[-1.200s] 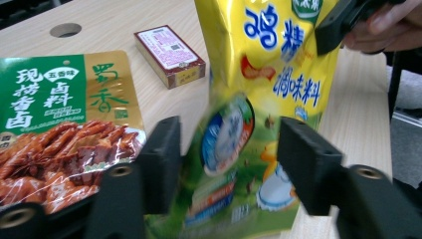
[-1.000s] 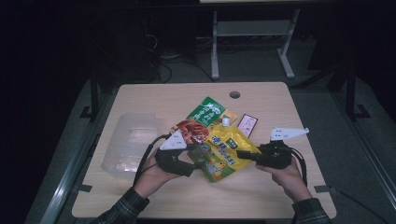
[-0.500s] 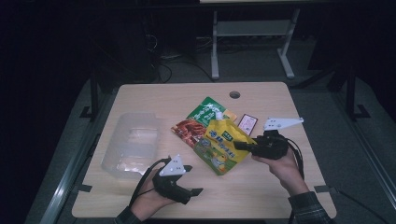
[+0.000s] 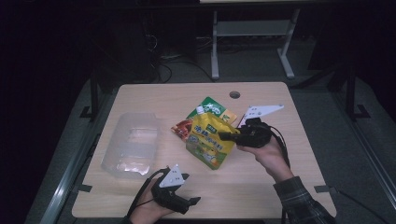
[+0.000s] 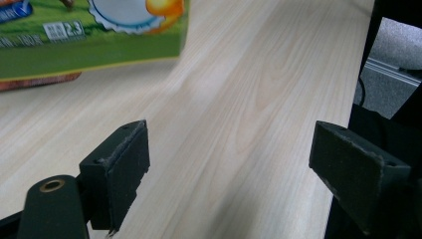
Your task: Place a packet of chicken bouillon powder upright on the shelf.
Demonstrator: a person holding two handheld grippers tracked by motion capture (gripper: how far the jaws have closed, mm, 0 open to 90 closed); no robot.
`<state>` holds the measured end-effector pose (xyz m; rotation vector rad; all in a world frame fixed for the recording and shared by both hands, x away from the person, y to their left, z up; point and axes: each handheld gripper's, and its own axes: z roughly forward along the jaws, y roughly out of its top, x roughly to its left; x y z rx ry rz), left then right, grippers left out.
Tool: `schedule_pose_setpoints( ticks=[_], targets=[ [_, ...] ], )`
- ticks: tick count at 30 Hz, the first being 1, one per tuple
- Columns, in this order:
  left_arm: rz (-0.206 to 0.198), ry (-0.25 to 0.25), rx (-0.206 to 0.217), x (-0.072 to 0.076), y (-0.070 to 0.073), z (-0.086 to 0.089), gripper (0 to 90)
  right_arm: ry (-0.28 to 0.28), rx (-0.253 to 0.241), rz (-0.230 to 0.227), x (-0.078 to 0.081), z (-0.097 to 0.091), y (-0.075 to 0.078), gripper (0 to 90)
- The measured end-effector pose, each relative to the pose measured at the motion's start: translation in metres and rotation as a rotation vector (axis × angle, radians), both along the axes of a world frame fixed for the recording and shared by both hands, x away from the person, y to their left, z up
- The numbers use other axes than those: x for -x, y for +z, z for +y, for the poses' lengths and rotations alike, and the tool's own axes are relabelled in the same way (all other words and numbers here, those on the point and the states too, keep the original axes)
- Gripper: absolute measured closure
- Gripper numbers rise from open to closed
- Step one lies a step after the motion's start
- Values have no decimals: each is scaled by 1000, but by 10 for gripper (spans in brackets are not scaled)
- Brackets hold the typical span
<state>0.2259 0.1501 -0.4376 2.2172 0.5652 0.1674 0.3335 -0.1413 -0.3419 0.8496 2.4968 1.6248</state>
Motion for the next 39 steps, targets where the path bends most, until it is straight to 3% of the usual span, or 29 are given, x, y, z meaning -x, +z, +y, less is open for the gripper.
schedule_pose_setpoints(
  ticks=[8,15,19,28,39],
  targets=[
    [0,9,9,1,-3,10,155,2,8,4,-12,24,18,837],
    [-16,1,0,0,-5,7,155,25,24,-20,-17,42,38,837],
    [-16,-15,2,1,-7,3,150,49,15,-31,-23,62,48,840],
    [-18,-30,7,3,-6,1,148,95,16,-38,-31,99,54,841],
    [-26,11,13,9,-6,11,149,160,-11,-54,-34,147,60,840]
  ],
)
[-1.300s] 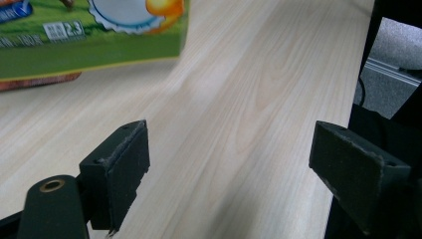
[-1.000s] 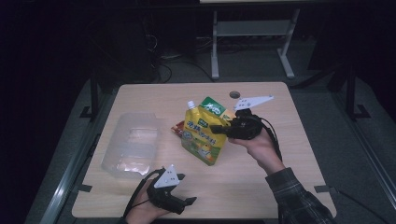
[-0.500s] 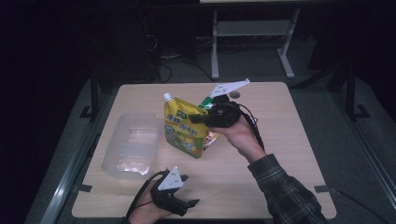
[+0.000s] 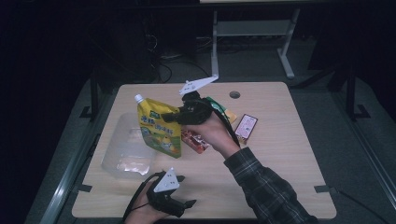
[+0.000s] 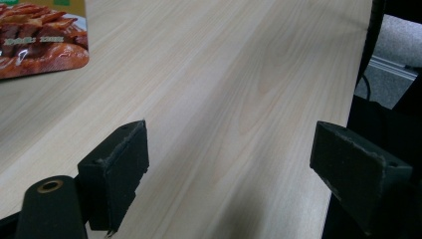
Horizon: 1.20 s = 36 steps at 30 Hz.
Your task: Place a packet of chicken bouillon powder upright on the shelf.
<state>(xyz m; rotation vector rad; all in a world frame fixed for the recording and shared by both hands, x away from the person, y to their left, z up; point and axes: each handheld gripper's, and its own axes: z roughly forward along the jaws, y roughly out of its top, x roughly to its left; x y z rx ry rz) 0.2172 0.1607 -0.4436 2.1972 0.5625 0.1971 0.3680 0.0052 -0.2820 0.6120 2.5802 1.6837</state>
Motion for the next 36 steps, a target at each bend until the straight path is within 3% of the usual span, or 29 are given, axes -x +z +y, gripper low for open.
schedule_pose_setpoints(
  ticks=[20,25,36],
  targets=[
    [-10,55,-15,8,-1,16,149,92,-31,5,-3,78,-6,841],
    [-21,41,-31,8,-1,16,149,95,-34,5,-4,90,-7,841],
    [-7,35,-28,10,-3,13,149,117,-43,30,0,117,-21,852]
  ],
)
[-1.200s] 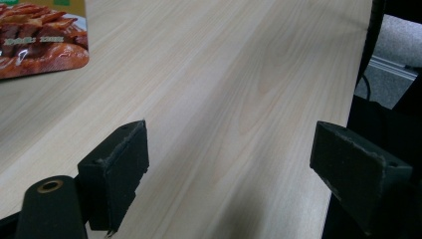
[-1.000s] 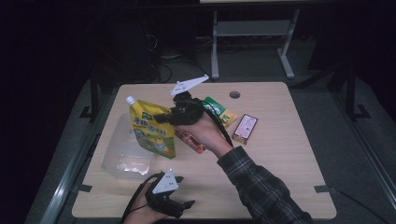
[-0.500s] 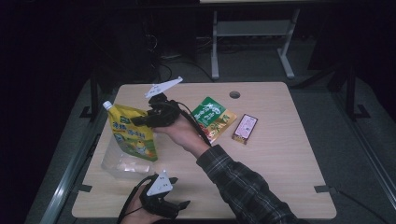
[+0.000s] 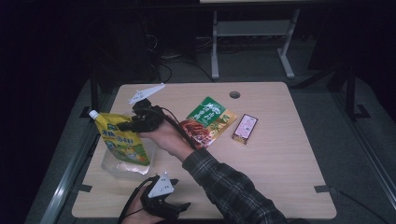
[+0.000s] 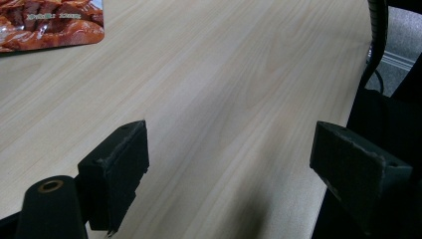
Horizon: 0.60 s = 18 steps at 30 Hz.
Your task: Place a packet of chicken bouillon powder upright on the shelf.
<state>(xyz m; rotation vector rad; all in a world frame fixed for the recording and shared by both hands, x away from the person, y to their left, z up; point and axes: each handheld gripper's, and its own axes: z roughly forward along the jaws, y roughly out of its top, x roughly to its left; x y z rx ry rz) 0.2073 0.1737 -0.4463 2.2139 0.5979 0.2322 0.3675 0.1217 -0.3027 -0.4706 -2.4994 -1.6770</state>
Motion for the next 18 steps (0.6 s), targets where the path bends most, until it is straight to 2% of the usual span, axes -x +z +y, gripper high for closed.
schedule_pose_setpoints(
  ticks=[2,4,6,11,18],
  targets=[
    [4,6,5,1,-1,-1,149,5,-3,-1,1,2,-3,851],
    [3,-7,-15,1,0,-2,149,12,-8,-1,1,4,-6,851],
    [1,-9,-18,1,-1,-2,149,13,-8,0,2,5,-8,852],
    [5,-7,-12,1,-1,-3,149,26,-7,7,5,10,-20,852],
    [16,-1,-10,1,-2,-3,149,55,21,11,10,11,-32,849]
  ],
)
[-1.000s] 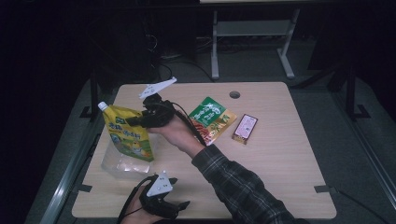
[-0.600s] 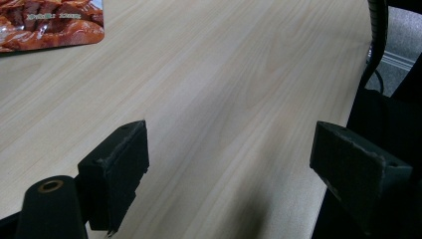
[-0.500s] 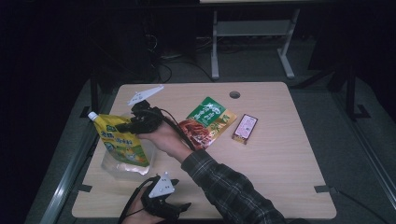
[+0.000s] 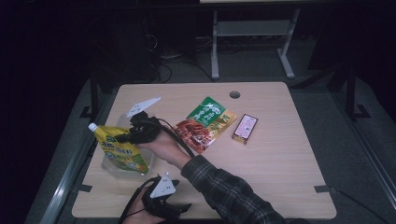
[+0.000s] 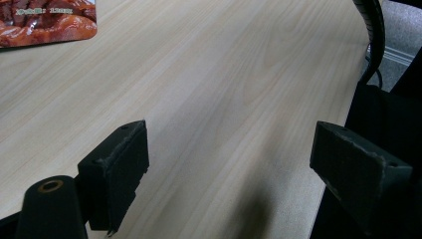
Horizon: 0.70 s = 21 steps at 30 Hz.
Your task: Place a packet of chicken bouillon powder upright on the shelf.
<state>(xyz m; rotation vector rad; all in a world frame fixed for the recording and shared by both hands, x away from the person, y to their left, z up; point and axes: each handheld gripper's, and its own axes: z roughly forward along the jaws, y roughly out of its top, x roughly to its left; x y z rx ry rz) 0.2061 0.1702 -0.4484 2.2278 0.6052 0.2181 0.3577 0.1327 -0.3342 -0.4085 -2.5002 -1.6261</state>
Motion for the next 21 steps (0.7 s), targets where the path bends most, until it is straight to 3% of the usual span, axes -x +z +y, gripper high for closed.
schedule_pose_setpoints(
  ticks=[9,15,16,19,21],
  targets=[
    [3,-3,-4,-1,-1,-1,149,31,49,-15,3,-8,-6,843],
    [-2,-5,-13,-1,-2,-1,148,39,75,-1,6,-13,-8,837],
    [-1,-6,-14,-2,-2,-1,148,51,92,-20,8,-15,-9,829],
    [2,-12,-22,-2,-2,-1,148,67,101,-17,10,-17,-9,818],
    [5,-14,-27,-2,-3,-1,148,78,117,-27,12,-18,-7,764]
  ],
)
